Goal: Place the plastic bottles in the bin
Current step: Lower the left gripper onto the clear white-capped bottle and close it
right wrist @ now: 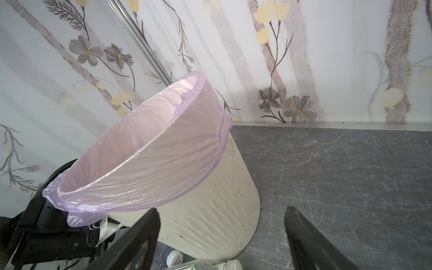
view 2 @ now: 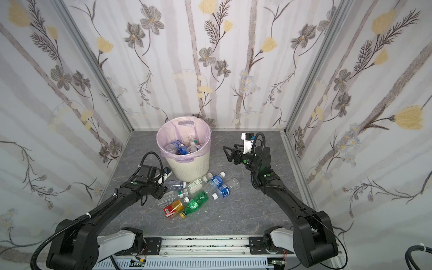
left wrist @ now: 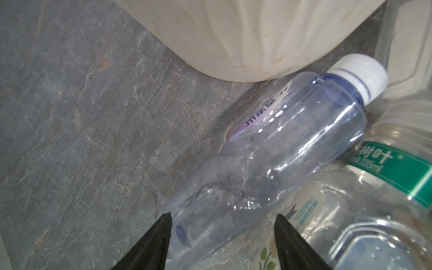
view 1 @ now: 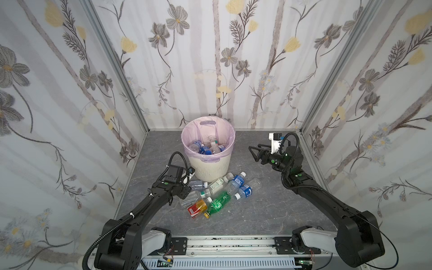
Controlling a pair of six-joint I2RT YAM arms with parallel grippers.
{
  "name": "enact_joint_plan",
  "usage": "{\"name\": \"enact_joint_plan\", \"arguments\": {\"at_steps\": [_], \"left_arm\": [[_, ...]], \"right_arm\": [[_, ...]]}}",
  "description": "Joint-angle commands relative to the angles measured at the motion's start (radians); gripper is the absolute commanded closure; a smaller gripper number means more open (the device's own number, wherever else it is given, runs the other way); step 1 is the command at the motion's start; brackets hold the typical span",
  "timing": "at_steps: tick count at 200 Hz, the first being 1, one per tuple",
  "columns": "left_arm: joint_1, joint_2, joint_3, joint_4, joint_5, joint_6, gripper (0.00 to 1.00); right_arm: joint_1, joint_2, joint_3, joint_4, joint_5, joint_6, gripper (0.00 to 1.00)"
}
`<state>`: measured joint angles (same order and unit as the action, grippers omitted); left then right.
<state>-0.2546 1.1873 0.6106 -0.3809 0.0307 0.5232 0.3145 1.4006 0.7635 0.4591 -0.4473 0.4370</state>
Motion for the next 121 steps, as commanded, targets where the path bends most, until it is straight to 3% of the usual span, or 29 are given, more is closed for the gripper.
{"name": "enact_joint_plan", "arguments": {"at_steps": [1,121], "left_arm": [[-0.001,0.022,-0.002,0.049,0.017,0.001,0.29],[-0.012,0.067,-0.018,0.040,-0.007,-0.042,0.33]], "right_arm": [[-0.003,0.003,-0.002,0.046,-0.022,0.011,0.16],[-0.013,0.003,-0.003,0.043,-0.032,0.016,0.16]]}}
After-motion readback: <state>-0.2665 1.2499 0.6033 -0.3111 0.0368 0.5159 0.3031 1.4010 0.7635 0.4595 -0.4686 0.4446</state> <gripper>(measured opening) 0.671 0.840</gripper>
